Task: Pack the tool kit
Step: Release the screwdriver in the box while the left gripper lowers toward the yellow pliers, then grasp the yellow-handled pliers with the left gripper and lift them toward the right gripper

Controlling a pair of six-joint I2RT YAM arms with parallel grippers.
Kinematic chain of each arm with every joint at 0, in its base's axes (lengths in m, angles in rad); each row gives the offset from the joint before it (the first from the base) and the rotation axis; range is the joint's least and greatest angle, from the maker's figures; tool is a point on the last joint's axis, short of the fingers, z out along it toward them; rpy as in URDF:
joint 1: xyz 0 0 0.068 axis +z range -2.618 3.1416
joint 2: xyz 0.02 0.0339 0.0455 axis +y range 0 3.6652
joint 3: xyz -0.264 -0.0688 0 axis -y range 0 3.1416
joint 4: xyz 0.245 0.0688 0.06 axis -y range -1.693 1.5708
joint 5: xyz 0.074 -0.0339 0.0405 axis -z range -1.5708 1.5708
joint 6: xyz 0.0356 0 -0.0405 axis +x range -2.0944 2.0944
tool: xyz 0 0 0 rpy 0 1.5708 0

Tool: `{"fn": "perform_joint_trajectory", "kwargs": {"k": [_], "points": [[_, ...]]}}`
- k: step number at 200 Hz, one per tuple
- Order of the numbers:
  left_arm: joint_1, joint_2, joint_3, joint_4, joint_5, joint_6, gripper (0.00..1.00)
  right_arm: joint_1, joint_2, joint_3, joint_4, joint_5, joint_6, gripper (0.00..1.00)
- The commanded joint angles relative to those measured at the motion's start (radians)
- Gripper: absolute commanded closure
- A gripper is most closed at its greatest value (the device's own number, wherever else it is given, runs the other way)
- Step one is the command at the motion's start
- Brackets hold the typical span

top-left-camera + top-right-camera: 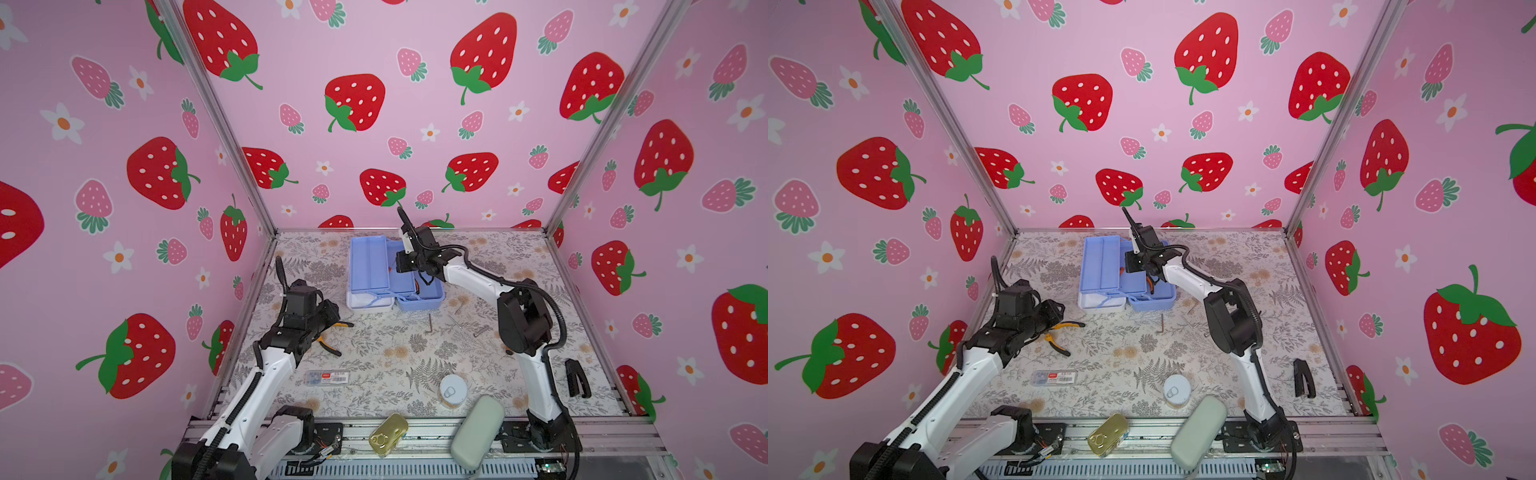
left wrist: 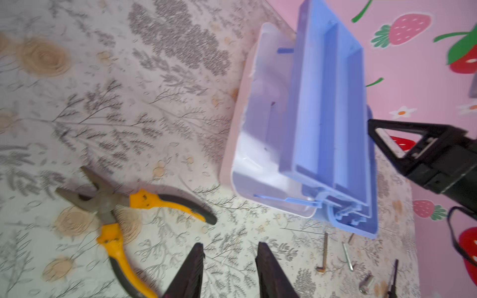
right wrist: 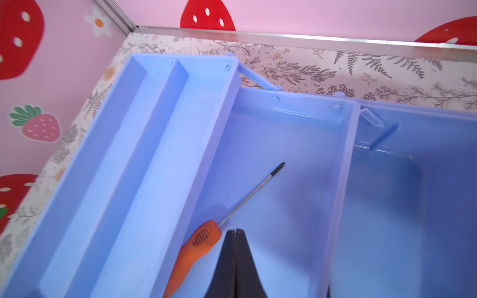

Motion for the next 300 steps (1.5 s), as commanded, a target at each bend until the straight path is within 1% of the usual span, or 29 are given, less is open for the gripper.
{"fn": "perform_joint_trajectory", "kwargs": {"k": [1,20,36,62,86,98,105,120,131,144,163,192,209,217,220,225,230,250,266,280,300], "points": [[0.009,-0.065,-0.014,-0.105,-0.116,-0.03,0.62,0.009,0.075,0.087,-0.128,0.094,-0.053,0.98],[0.012,-0.126,-0.065,-0.094,-0.163,-0.054,0.62,0.019,0.099,0.108,-0.14,0.106,-0.06,0.98],[0.015,-0.158,-0.099,-0.085,-0.193,-0.078,0.6,0.025,0.108,0.112,-0.135,0.103,-0.056,0.98],[0.018,-0.145,-0.102,-0.095,-0.205,-0.084,0.6,0.029,0.148,0.169,-0.135,0.074,-0.06,0.98],[0.02,-0.106,-0.103,-0.103,-0.225,-0.09,0.6,0.032,0.207,0.235,-0.114,-0.004,-0.05,0.98],[0.021,-0.088,-0.109,-0.095,-0.227,-0.094,0.6,0.037,0.234,0.26,-0.105,-0.078,-0.037,0.97],[0.023,-0.079,-0.112,-0.09,-0.224,-0.096,0.6,0.04,0.246,0.274,-0.069,-0.119,-0.03,0.97],[0.026,-0.064,-0.109,-0.089,-0.215,-0.102,0.59,0.049,0.257,0.298,-0.046,-0.179,-0.026,0.97],[0.027,-0.055,-0.11,-0.087,-0.212,-0.101,0.59,0.048,0.249,0.301,-0.037,-0.193,-0.029,0.97],[0.028,-0.044,-0.116,-0.087,-0.214,-0.1,0.59,0.044,0.225,0.289,-0.035,-0.169,-0.038,0.97],[0.032,-0.014,-0.136,-0.066,-0.208,-0.096,0.59,0.037,0.155,0.21,-0.014,-0.14,-0.042,0.97],[0.036,0.072,-0.123,-0.086,-0.205,-0.095,0.61,0.035,-0.035,-0.048,0.114,-0.079,-0.037,0.96],[0.036,0.117,-0.12,-0.088,-0.205,-0.084,0.6,0.034,-0.109,-0.112,0.137,-0.038,-0.052,0.96],[0.038,0.136,-0.126,-0.08,-0.201,-0.085,0.59,0.034,-0.137,-0.139,0.143,-0.022,-0.052,0.96],[0.038,0.142,-0.131,-0.072,-0.196,-0.085,0.55,0.035,-0.149,-0.15,0.147,-0.02,-0.052,0.95],[0.038,0.154,-0.14,-0.055,-0.184,-0.085,0.53,0.035,-0.164,-0.17,0.157,-0.017,-0.053,0.95],[0.038,0.167,-0.146,-0.035,-0.172,-0.085,0.5,0.034,-0.181,-0.197,0.171,-0.014,-0.048,0.95],[0.039,0.222,-0.141,-0.007,-0.14,-0.094,0.46,0.035,-0.247,-0.308,0.245,-0.024,-0.002,0.94],[0.039,0.26,-0.131,0.016,-0.126,-0.09,0.44,0.034,-0.264,-0.315,0.235,-0.03,-0.008,0.94],[0.039,0.29,-0.126,0.03,-0.119,-0.085,0.48,0.035,-0.268,-0.306,0.215,-0.013,-0.02,0.93],[0.039,0.335,-0.135,0.054,-0.106,-0.093,0.61,0.035,-0.274,-0.318,0.217,-0.017,-0.026,0.93]]}}
